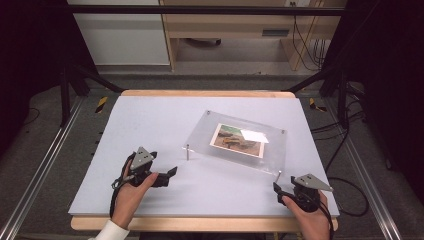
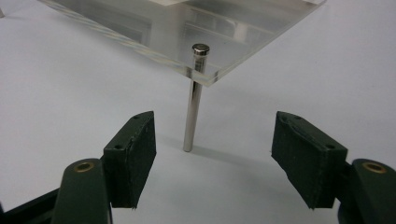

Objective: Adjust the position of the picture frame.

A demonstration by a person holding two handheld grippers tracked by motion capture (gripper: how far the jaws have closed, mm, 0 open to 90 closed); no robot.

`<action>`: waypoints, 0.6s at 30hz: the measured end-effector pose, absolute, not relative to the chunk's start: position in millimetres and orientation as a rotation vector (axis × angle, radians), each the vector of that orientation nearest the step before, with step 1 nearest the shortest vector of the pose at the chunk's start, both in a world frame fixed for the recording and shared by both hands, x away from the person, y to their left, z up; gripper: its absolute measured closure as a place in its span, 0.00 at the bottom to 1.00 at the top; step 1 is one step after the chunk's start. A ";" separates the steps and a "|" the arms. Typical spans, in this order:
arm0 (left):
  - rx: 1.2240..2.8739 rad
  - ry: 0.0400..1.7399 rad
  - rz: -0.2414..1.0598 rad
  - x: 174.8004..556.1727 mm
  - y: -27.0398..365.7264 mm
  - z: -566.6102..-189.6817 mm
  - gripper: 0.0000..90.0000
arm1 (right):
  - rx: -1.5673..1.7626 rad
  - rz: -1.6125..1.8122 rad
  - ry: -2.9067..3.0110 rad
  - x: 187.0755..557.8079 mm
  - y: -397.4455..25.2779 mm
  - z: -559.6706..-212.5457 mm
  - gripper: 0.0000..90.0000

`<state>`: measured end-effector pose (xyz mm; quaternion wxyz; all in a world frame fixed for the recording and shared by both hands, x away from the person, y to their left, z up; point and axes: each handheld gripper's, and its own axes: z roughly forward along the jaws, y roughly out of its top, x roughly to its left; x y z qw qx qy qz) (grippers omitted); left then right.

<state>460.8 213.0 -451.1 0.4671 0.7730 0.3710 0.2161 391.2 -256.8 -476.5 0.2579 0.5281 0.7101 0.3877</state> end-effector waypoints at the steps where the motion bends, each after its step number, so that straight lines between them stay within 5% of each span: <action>1: 1.897 0.910 0.530 460.8 213.0 -451.1 0.06 | 1.433 1.055 1.931 391.6 -256.0 -477.0 0.35; 18: 1.905 0.901 0.539 461.0 205.8 -452.8 0.09 | 1.436 1.148 1.901 410.9 -250.3 -481.2 0.62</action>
